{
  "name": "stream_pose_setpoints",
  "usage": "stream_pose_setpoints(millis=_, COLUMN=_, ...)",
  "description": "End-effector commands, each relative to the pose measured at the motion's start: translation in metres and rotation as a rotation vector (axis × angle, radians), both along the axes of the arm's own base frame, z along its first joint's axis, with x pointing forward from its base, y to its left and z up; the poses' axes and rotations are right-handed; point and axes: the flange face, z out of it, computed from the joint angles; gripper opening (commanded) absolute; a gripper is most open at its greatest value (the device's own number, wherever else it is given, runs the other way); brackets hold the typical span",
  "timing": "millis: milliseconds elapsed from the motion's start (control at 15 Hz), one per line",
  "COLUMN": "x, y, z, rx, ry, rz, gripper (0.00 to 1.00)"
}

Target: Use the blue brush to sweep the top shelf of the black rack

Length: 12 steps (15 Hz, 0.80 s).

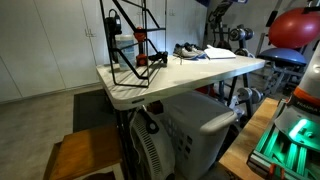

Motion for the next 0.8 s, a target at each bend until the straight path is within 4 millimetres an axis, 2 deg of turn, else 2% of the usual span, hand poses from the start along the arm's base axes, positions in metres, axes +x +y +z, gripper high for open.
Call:
stream_pose_setpoints(millis=0, x=0.0, y=0.0, z=-0.001, rx=0.0, ry=0.004, rz=0.0, gripper=0.44)
stream_pose_setpoints(millis=67, x=0.002, y=0.0, z=-0.003, rx=0.0, ry=0.009, rz=-0.001, gripper=0.19)
stream_pose_setpoints(millis=333, x=0.007, y=0.012, z=0.068, rx=0.01, ry=-0.077, rz=0.117, gripper=0.19)
stream_pose_setpoints(millis=467, x=0.01, y=0.026, z=0.101, rx=0.04, ry=-0.101, rz=0.199, gripper=0.19)
stream_pose_setpoints(millis=600, x=0.016, y=0.045, z=0.123, rx=0.064, ry=-0.086, rz=0.262, gripper=0.19)
stream_pose_setpoints(millis=733, x=0.028, y=0.061, z=0.131, rx=0.087, ry=-0.046, rz=0.307, gripper=0.19)
